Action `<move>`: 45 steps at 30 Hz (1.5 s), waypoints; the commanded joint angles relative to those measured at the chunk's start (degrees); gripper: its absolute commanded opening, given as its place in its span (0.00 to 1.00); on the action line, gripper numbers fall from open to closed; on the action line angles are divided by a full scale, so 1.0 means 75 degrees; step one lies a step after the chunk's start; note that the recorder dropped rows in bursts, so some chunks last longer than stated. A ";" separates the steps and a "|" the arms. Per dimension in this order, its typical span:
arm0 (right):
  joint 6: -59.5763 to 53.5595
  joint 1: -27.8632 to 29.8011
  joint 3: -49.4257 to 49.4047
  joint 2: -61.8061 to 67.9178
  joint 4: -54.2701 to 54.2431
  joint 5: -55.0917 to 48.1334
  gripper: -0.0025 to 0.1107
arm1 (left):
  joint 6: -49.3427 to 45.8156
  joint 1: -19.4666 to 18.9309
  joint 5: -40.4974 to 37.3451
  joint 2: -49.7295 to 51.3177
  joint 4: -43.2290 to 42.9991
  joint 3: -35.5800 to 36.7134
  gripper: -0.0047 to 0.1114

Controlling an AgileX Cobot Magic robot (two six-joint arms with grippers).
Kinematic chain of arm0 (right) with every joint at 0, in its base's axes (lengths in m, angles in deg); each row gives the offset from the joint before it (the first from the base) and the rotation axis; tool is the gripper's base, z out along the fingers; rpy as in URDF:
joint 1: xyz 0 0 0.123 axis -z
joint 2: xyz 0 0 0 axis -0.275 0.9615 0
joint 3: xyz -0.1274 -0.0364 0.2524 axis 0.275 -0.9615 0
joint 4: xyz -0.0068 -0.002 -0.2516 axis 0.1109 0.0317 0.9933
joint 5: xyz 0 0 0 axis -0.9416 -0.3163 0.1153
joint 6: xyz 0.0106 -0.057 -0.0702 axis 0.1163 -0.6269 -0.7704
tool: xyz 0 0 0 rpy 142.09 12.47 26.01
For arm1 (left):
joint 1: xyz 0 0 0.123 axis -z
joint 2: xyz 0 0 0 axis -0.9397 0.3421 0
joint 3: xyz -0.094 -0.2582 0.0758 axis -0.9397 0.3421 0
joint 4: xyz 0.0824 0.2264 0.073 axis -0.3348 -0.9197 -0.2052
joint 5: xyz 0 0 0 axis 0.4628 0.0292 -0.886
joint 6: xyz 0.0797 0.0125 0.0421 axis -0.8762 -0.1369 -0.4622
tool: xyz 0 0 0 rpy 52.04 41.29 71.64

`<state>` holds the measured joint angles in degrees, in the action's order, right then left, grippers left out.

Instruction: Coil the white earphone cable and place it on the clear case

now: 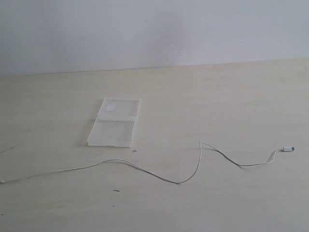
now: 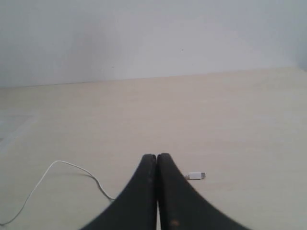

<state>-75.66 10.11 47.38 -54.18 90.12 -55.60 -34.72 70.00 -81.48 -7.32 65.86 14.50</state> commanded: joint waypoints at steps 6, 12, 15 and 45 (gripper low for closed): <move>0.1217 0.0060 -0.0037 -0.0044 -0.1430 0.2359 0.02 | -0.0019 -0.0009 0.0040 -0.0041 -0.0009 -0.0003 0.04; 0.2300 0.0060 -0.0037 -0.0044 -0.3894 0.5520 0.02 | -0.0019 -0.0009 0.0040 -0.0041 -0.0009 -0.0003 0.04; 0.2428 0.0060 0.0611 -0.0044 -0.2514 0.5246 0.02 | -0.0019 -0.0009 0.0040 -0.0041 -0.0009 -0.0003 0.04; -0.4660 0.0060 0.5150 0.6723 -0.6661 -0.2309 0.02 | -0.0019 -0.0009 0.0040 -0.0041 -0.0009 -0.0003 0.04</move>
<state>-91.26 10.11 85.75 -8.04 57.79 -68.08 -34.72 70.00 -81.48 -7.32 65.86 14.50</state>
